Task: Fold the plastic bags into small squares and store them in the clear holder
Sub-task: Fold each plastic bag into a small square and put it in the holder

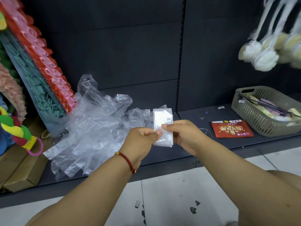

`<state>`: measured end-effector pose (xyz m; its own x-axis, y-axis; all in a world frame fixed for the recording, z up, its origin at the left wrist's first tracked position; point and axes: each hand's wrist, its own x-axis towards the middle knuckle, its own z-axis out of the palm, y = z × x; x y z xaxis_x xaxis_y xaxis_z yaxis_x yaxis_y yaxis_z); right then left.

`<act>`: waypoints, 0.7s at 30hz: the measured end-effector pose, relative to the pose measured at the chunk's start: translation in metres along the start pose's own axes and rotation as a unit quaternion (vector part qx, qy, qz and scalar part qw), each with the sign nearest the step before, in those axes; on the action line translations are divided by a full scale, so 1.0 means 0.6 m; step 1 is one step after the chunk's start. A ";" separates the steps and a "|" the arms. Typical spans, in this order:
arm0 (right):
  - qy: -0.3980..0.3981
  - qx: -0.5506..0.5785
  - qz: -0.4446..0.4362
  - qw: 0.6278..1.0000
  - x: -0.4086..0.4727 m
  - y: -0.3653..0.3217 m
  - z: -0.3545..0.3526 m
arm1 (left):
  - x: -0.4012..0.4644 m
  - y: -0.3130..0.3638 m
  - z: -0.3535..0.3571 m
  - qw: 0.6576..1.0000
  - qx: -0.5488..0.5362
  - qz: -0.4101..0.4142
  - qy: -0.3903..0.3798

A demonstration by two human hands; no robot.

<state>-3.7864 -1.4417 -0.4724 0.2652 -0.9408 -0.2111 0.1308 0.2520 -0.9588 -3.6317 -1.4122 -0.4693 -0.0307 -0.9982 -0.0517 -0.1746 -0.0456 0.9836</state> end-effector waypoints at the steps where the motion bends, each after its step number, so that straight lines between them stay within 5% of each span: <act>1: 0.014 -0.003 -0.006 1.000 0.001 0.000 -0.002 | -0.002 0.001 0.001 1.000 0.015 0.009 0.001; 12: 0.031 -0.022 -0.090 0.995 -0.022 -0.001 -0.008 | -0.002 -0.002 0.014 0.997 0.066 0.028 0.003; 21: 0.005 -0.083 -0.113 0.990 -0.032 -0.001 -0.011 | -0.013 0.010 0.000 0.977 -0.161 -0.130 -0.056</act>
<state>-3.7978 -1.4256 -0.4690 0.2384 -0.9711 0.0118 0.0268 -0.0056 -0.9996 -3.6327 -1.4045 -0.4632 -0.1370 -0.9414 -0.3083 0.1270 -0.3254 0.9370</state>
